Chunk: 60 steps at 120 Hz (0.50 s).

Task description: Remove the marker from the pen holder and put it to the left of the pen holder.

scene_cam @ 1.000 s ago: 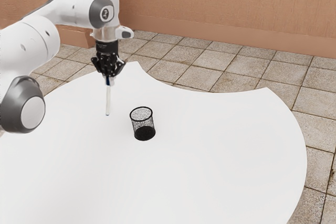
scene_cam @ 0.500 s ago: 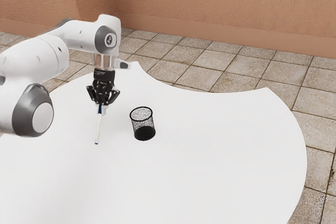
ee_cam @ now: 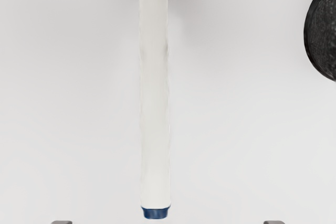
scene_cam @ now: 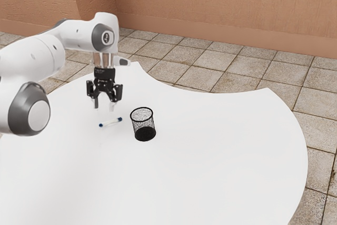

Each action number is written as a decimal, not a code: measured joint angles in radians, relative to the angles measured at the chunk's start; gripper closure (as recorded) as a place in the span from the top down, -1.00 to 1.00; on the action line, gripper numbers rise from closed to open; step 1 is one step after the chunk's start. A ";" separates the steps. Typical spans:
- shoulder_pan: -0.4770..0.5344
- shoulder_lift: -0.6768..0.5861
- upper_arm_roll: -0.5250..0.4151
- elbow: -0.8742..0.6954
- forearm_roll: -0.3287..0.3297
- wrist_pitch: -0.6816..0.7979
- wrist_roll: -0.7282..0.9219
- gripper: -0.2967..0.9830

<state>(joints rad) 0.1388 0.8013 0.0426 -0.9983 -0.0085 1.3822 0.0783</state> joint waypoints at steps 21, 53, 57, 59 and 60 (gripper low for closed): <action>-0.026 -0.184 -0.052 -0.075 0.018 0.126 0.002 0.39; -0.194 -0.544 0.110 -0.426 0.014 0.245 0.014 0.47; -0.209 -0.571 0.126 -0.434 0.015 0.249 0.016 0.48; -0.214 -0.584 0.131 -0.436 0.015 0.249 0.017 0.48; -0.218 -0.591 0.135 -0.436 0.015 0.250 0.018 0.48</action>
<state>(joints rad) -0.0788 0.2108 0.1776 -1.4348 0.0069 1.6317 0.0959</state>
